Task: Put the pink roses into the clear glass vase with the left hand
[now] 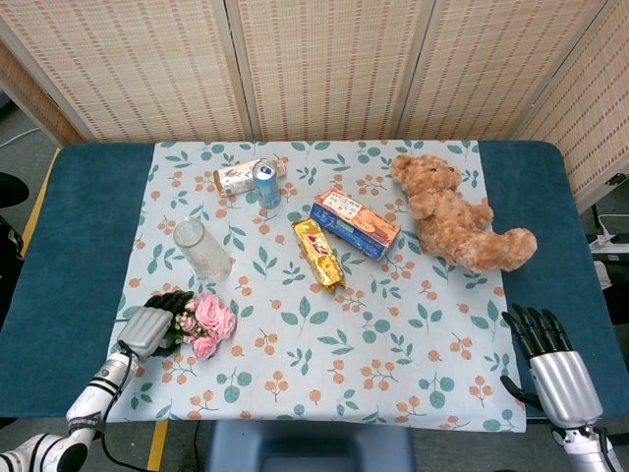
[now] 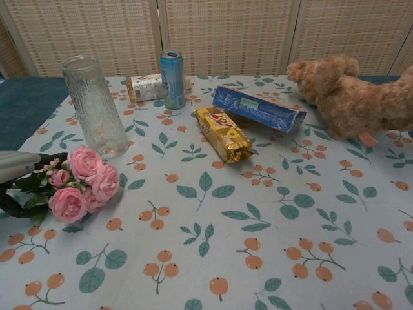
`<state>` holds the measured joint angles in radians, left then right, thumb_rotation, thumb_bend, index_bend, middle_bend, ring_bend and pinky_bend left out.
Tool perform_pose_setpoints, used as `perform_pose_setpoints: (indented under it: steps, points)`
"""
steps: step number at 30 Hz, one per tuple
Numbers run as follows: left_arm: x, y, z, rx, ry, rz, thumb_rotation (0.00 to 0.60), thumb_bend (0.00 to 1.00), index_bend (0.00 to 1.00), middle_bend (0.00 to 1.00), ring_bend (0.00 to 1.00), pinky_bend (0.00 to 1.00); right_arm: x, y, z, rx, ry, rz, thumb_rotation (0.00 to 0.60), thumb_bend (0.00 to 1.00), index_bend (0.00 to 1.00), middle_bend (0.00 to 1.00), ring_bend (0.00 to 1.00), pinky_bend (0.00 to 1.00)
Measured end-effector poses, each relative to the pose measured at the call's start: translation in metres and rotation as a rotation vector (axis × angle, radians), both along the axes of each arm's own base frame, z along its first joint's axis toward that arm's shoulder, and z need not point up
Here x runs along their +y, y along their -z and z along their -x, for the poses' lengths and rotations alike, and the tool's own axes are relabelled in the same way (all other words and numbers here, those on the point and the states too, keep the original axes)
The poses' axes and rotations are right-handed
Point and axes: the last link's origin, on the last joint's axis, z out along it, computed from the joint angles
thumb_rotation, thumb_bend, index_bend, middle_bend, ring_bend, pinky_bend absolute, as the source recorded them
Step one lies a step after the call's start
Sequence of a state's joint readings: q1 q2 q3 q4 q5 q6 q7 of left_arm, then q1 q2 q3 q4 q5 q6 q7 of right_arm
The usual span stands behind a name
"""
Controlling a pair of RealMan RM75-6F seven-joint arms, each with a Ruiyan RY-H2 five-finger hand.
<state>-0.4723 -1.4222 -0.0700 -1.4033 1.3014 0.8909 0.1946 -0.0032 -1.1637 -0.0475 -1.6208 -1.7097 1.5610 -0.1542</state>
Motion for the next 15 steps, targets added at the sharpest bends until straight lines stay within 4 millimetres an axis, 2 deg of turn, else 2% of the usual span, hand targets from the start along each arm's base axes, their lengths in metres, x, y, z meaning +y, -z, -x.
perform_pose_setpoints:
  steps: [2, 7, 9, 15]
  points:
    - [0.002, 0.002, -0.004, -0.040, 0.016, -0.013, 0.600, 0.36, 0.16, 0.24, 0.21, 0.13, 0.000, 0.001, 0.000, 0.002, 0.001, -0.006, 0.600, 0.11, 0.00, 0.00, 0.00, 0.00]
    - [0.006, 0.012, -0.011, -0.112, 0.061, -0.045, 0.600, 0.38, 0.48, 0.52, 0.36, 0.15, 0.000, 0.002, -0.001, 0.004, 0.006, -0.015, 0.600, 0.11, 0.00, 0.00, 0.00, 0.00]
    - [0.008, 0.017, -0.012, -0.122, 0.073, -0.053, 0.600, 0.40, 0.55, 0.58, 0.39, 0.15, 0.000, 0.002, -0.001, 0.004, 0.007, -0.014, 0.600, 0.11, 0.00, 0.00, 0.00, 0.00]
    - [0.011, 0.016, -0.014, -0.203, 0.074, -0.107, 0.600, 0.42, 0.61, 0.62, 0.44, 0.14, 0.000, 0.000, 0.000, 0.002, 0.011, -0.011, 0.600, 0.11, 0.00, 0.00, 0.00, 0.00]
